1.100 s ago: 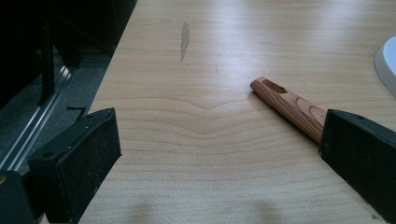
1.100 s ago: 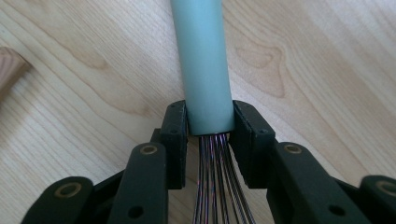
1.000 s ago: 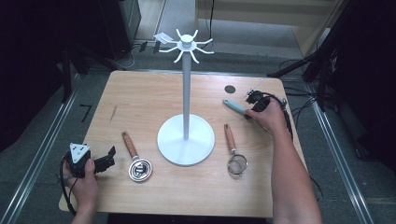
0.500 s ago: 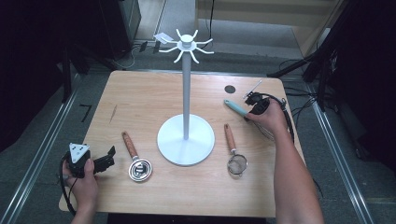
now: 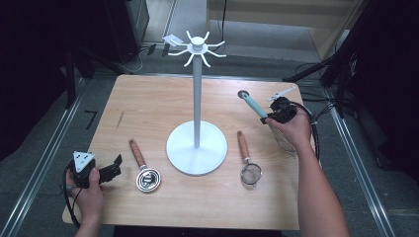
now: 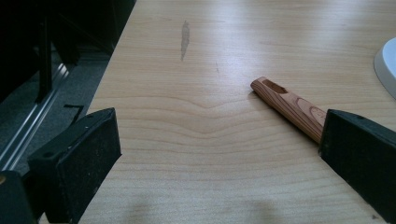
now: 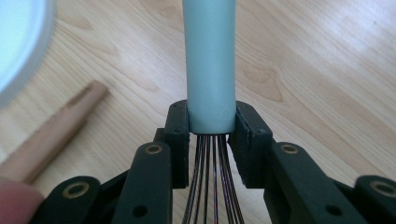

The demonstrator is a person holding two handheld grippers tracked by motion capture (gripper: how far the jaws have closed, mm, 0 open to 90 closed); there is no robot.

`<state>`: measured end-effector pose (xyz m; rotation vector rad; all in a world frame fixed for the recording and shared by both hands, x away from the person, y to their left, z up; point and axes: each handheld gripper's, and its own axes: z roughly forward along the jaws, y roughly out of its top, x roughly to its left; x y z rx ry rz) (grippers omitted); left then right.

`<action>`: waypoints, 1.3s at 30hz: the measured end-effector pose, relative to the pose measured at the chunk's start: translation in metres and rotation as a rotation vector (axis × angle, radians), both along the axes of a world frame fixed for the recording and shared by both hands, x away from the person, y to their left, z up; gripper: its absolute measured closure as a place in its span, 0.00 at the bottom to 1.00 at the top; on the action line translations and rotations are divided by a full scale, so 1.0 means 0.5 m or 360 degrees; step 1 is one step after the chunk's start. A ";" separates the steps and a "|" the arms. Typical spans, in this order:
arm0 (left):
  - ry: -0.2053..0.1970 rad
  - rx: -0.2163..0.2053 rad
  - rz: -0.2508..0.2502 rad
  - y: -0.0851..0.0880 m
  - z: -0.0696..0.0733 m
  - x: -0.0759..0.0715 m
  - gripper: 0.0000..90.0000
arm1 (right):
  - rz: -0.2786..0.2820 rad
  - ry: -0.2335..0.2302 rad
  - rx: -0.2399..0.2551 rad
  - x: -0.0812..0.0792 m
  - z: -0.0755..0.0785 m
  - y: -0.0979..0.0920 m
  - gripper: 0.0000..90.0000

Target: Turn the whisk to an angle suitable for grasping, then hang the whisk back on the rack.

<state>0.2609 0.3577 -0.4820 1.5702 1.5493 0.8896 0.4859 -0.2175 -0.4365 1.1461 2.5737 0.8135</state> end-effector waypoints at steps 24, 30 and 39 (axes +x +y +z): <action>-0.0002 0.0004 0.0007 -0.001 0.000 0.000 0.00 | 0.0006 -0.0490 0.0565 -0.160 0.113 -0.019 0.79; 0.0001 0.0002 0.0003 0.000 0.000 0.000 0.00 | 0.0050 -0.0600 0.0725 -0.199 0.157 0.000 0.79; -0.0006 -0.0008 0.0003 0.001 0.000 0.000 0.00 | 0.0140 -0.0708 0.0851 -0.245 0.194 0.052 0.79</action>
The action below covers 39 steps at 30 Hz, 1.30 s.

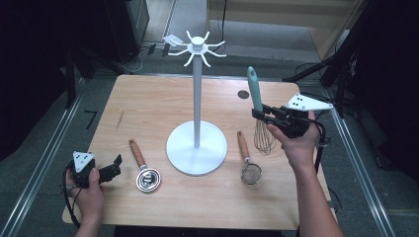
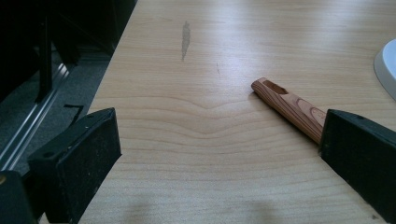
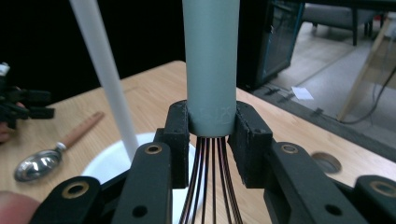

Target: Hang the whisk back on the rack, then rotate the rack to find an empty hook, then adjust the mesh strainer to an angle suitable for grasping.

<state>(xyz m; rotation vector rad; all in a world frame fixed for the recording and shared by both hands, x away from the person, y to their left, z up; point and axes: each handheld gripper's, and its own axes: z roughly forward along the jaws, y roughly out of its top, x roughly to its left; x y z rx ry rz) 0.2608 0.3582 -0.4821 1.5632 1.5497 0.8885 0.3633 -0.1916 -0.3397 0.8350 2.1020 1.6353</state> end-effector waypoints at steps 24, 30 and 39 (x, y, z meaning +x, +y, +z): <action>0.0007 0.0001 0.0000 0.000 0.000 0.001 0.00 | 0.0137 -0.0128 0.0218 -0.057 0.051 0.071 0.79; 0.0007 -0.0002 0.0002 0.000 0.000 0.001 0.00 | 0.0165 -0.0152 0.0254 -0.057 0.069 0.084 0.79; 0.0005 -0.0006 -0.0002 0.001 0.000 0.000 0.00 | 0.0209 -0.0193 0.0259 -0.057 0.091 0.104 0.79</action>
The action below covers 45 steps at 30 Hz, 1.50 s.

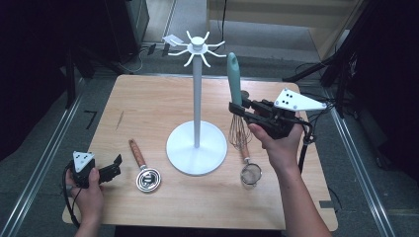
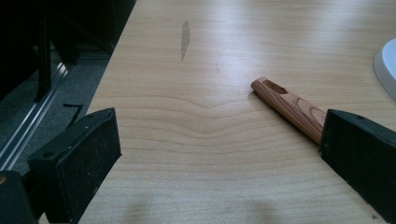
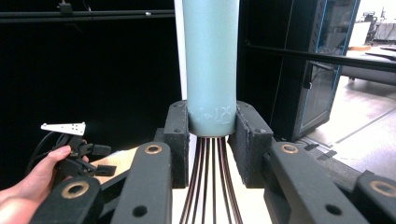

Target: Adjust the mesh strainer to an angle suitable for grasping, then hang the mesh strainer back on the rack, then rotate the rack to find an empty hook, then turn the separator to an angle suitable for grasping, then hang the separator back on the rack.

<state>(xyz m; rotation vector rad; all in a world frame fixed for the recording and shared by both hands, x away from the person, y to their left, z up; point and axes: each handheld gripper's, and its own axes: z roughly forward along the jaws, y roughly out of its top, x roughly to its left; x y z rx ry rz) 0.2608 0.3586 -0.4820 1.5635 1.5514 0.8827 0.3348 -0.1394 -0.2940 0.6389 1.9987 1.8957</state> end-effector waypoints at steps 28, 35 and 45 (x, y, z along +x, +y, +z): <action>0.0004 -0.0003 0.0001 0.000 0.000 0.001 0.00 | 0.0150 0.0085 0.0047 0.032 0.003 0.028 0.79; 0.0006 -0.0008 0.0002 0.000 0.000 0.001 0.00 | 0.0180 0.0120 0.0072 0.038 0.006 0.031 0.79; 0.0011 -0.0008 0.0003 0.000 0.000 0.002 0.00 | 0.0148 0.0105 0.0064 0.036 0.001 0.030 0.67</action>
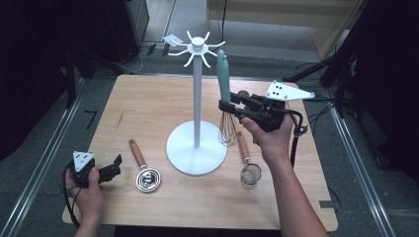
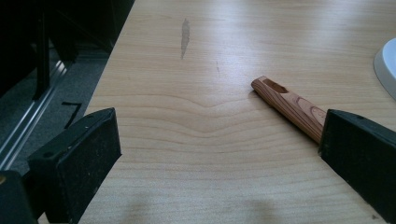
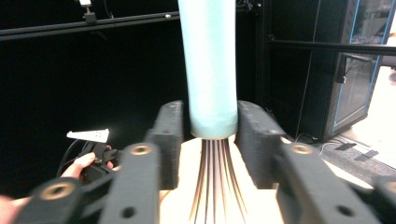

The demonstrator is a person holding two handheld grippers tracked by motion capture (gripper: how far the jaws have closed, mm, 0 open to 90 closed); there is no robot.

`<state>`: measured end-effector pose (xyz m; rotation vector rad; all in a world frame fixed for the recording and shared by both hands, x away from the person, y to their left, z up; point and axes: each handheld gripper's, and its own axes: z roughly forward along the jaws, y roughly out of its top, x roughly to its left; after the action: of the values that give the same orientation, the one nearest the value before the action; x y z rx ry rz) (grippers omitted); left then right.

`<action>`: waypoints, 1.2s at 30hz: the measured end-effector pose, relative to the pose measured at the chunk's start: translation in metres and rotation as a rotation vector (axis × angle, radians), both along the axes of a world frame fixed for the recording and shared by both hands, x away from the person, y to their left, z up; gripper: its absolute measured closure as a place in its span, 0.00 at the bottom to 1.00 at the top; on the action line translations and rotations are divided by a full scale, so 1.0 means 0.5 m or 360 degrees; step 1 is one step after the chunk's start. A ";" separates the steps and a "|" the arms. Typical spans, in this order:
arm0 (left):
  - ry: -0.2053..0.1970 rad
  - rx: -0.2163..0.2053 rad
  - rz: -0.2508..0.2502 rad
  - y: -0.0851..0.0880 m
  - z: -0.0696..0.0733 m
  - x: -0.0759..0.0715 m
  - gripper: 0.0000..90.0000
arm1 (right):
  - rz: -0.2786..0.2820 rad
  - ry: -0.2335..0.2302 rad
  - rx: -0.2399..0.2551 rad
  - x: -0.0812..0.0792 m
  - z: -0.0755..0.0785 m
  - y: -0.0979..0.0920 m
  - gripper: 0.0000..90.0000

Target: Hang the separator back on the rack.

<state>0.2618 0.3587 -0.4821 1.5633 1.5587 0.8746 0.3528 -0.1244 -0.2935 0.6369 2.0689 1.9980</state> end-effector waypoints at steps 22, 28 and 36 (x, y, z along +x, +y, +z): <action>0.0007 0.0002 0.0018 0.000 0.000 0.001 0.00 | -0.0636 -0.0258 -0.0123 -0.059 0.037 0.017 1.00; 0.0017 0.0002 0.0017 0.000 -0.001 0.003 0.00 | -0.0734 -0.0267 -0.0079 -0.067 0.053 0.028 1.00; 0.0013 -0.0001 0.0017 0.001 0.000 0.002 0.00 | -0.0837 -0.0313 -0.0042 -0.059 0.066 0.066 1.00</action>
<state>0.2628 0.3591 -0.4823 1.5612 1.5744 0.8743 0.3232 -0.0914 -0.2605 0.8367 1.6012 1.6526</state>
